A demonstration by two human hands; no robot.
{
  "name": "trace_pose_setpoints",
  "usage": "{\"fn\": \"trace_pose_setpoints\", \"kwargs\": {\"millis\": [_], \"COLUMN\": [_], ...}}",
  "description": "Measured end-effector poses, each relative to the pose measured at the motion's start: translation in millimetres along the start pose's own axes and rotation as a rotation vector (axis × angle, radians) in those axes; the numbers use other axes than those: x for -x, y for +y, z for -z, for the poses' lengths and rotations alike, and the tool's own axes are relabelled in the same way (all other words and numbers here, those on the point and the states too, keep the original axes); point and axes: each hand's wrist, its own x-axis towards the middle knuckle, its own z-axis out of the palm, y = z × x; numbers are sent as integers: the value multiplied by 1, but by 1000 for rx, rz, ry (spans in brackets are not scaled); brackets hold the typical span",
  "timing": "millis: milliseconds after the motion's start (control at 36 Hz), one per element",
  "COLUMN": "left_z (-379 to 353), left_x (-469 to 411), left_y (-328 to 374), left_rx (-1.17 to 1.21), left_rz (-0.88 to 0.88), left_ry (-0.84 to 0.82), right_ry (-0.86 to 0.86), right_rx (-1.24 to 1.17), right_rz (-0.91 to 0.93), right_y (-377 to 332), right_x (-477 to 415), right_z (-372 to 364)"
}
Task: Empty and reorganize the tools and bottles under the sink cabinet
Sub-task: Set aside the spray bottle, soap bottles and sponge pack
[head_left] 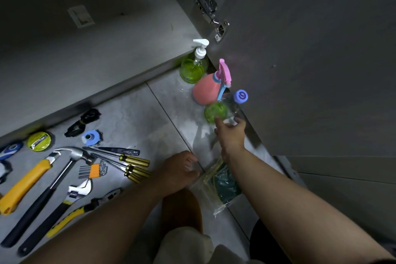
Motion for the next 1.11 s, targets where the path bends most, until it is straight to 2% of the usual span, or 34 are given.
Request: {"fn": "trace_pose_setpoints", "kwargs": {"millis": [56,111,139,194,222,250,278,306,361,389,472,528,722,833,889,944,972,1028,1111], "left_z": [-3,-9,-13,-22,-26,-29,-33,-36,-41,-42,-46,-47,-48,-48,-50,-52,-52,-53,-56], "left_x": [-3,-5,-6,-9,-10,-11,-13,-14,-15,-16,-17,-17,-23,-23,-23,-23,-22,-19,-18], "left_y": [-1,1,2,3,4,5,6,7,9,10,10,9,-3,-4,-5,-7,-6,-3,-1], "left_rx": [-27,-58,-80,-134,-156,-164,-161,-152,-142,-133,-109,-87,20,29,18,-1,-2,30,116], "left_rz": [3,-8,-20,-39,-44,-48,-52,-52,-47,-45,-49,-43,12,40,35,15,4,-2,22], "left_ry": [-16,-32,-39,-58,-66,-70,-67,-59,-31,-21,-9,-2,-8,-44,-58,-65,-69,-82,-77], "right_ry": [-14,-178,-250,-274,-246,-200,-115,-17,144,149,-4,-45,-13,28,132,171,148,101,173], "right_rx": [-6,42,141,443,539,628,735,859,1124,1210,1369,1451,1323,1270,1167,952,829,619,491], "right_rz": [-106,-144,-40,475,754,957,1086,1133,1114,1088,971,969,1200,1213,1244,1292,1273,1092,593], "right_y": [-8,-23,-30,-53,-68,-84,-104,-123,-152,-163,-175,-174,-164,-148,-131,-104,-86,-42,22], "right_x": [14,37,48,66,72,75,74,70,57,51,35,30,19,29,42,62,72,90,107], "right_z": [-2,-2,-1,5,9,12,15,17,18,16,4,-2,7,19,28,39,45,58,77]}}
